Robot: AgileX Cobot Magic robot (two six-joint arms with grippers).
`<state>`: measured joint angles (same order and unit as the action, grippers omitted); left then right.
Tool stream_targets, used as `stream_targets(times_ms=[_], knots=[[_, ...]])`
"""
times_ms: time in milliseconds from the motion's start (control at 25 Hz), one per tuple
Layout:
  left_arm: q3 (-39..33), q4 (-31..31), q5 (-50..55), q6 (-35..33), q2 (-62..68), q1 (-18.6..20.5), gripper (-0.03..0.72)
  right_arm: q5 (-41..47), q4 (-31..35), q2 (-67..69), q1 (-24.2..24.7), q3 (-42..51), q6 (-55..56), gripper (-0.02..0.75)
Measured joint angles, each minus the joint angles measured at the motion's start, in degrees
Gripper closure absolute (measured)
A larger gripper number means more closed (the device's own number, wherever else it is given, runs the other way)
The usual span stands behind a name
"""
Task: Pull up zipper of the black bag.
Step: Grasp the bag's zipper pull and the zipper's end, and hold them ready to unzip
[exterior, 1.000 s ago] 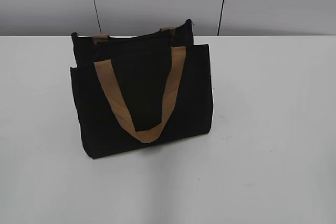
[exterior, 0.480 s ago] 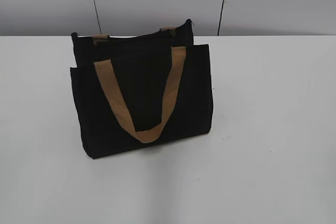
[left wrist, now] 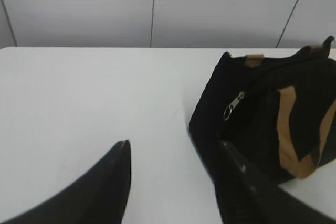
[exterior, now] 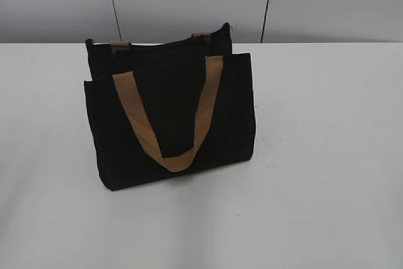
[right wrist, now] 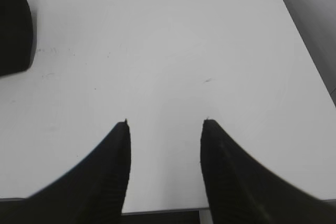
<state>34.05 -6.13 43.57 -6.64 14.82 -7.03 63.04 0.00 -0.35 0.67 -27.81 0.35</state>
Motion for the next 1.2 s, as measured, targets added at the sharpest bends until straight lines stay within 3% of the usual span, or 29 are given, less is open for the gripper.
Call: stream_targets(times_ms=[280,480,640,920,1200], knots=[[0.0,-11.56,-17.14,-14.15,15.87,0.0,0.283,0.0,0.0,0.0,0.0,0.0,0.0,0.391],[-1.27,-15.71,-31.23,-17.97,28.27,-0.18,0.281,0.0,0.0,0.0,0.0,0.0,0.0,0.391],[-4.22,-16.84,-44.75,-18.11,38.12,-2.99,0.289,0.0,0.0,0.0,0.0,0.0,0.0,0.391],[-8.21,-16.78,-60.5,-17.32,49.73,-13.26,0.293,0.0,0.0,0.0,0.0,0.0,0.0,0.391],[-13.4,-15.86,-71.12,-6.7,56.45,-14.22,0.295,0.0,0.0,0.0,0.0,0.0,0.0,0.391]])
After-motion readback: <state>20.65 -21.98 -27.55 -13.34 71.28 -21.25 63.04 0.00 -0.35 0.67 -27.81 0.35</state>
